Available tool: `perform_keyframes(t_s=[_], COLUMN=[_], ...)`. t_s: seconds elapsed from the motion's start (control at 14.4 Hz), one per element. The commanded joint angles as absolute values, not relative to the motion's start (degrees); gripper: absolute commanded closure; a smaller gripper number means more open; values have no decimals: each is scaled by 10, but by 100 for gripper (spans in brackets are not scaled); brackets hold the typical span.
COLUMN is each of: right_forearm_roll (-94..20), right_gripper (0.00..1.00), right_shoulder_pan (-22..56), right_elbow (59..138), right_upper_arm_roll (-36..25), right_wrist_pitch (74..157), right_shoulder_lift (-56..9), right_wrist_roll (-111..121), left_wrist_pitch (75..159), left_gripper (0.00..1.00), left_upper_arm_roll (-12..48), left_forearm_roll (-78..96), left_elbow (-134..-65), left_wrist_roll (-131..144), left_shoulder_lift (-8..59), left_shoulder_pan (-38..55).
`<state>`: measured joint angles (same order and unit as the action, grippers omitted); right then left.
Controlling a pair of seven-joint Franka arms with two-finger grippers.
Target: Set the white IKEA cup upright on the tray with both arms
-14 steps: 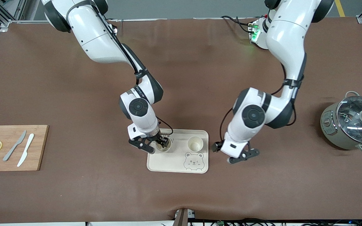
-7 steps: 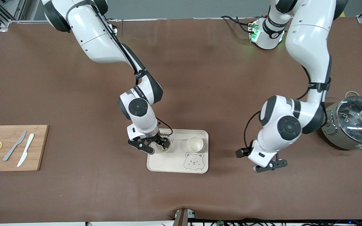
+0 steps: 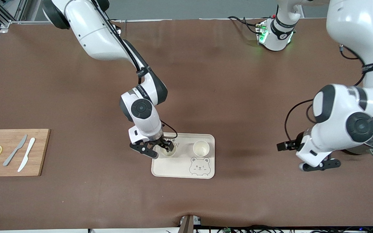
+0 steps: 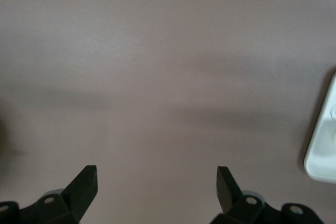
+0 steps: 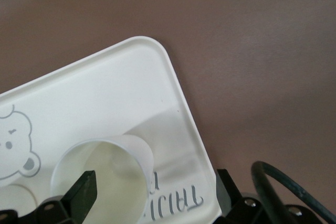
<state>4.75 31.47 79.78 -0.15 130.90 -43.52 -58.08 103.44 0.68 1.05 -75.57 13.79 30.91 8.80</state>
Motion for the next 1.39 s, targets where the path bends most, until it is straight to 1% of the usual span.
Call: perform_keyframes(t_s=[0.0,0.28,0.42,0.69,0.9,1.04,1.18,1.32], right_forearm_roll=[54,31,12,11,-10,-10,-8,-6], right_gripper=[0,0,0,0,0,0,0,0], right_shoulder_pan=[308,280,252,178,103,63,31,-8], right_elbow=[809,810,809,809,809,809,809,808], right_upper_arm_roll=[2,4,4,3,2,1,1,0], right_wrist_pitch=[1207,1070,1018,927,895,890,888,884], right_shoulder_lift=[-354,-269,-231,-170,-145,-139,-135,-134], right_wrist_roll=[-548,-477,-426,-298,-184,-119,-77,-34], left_wrist_pitch=[993,964,950,910,894,867,833,830], left_gripper=[0,0,0,0,0,0,0,0], left_upper_arm_roll=[11,10,10,18,18,18,25,35], left_forearm_roll=[13,14,14,15,13,11,-32,-39], left_elbow=[-781,-780,-780,-780,-781,-782,-783,-784], left_wrist_roll=[85,42,40,25,23,-9,-49,-52], left_shoulder_lift=[245,186,157,118,94,86,82,80], left_shoulder_pan=[67,61,55,34,30,30,32,31])
